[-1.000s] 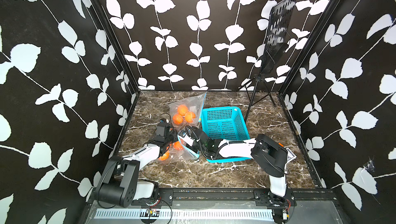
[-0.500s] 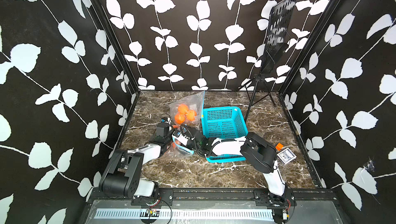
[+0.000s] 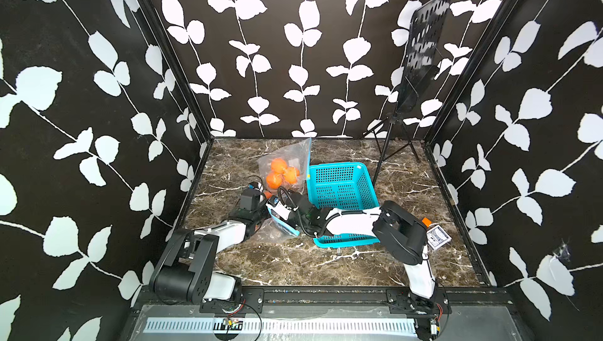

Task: Open the zip-top bag and take out the orange
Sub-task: Pick up the orange from the zipper food storage bag.

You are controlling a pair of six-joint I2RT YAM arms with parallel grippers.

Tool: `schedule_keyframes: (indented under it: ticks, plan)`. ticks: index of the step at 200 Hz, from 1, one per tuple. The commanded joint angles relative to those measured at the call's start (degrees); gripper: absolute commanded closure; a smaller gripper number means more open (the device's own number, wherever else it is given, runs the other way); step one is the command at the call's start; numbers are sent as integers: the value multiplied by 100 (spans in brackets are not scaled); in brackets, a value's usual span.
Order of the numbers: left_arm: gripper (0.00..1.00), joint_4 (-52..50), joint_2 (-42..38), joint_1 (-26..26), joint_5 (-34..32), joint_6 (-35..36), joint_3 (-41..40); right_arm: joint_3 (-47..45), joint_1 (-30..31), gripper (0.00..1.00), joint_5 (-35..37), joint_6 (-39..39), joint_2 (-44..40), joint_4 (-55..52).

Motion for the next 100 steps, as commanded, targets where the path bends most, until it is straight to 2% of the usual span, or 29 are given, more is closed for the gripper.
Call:
schedule_keyframes:
  ticks: [1,29,62,78,81,84,100]
  plan:
    - [100,-649,61,93,-762,24,-35,-123,48,42,219,273,-467,-606]
    - [100,-577,271,138,-905,73,-14,-444,47,38,147,402,-665,-415]
    - [100,-216,514,226,-554,11,-77,-207,49,34,-20,438,-300,-568]
    - [100,-94,496,226,-390,-35,-142,-145,50,26,-58,462,-233,-562]
    - [100,-71,488,226,-370,-36,-153,-116,50,17,-63,468,-221,-605]
    - [100,-57,484,226,-346,-36,-171,-90,49,14,-62,470,-225,-667]
    - [100,19,448,219,-263,-69,-248,-97,55,16,-47,473,-279,-655]
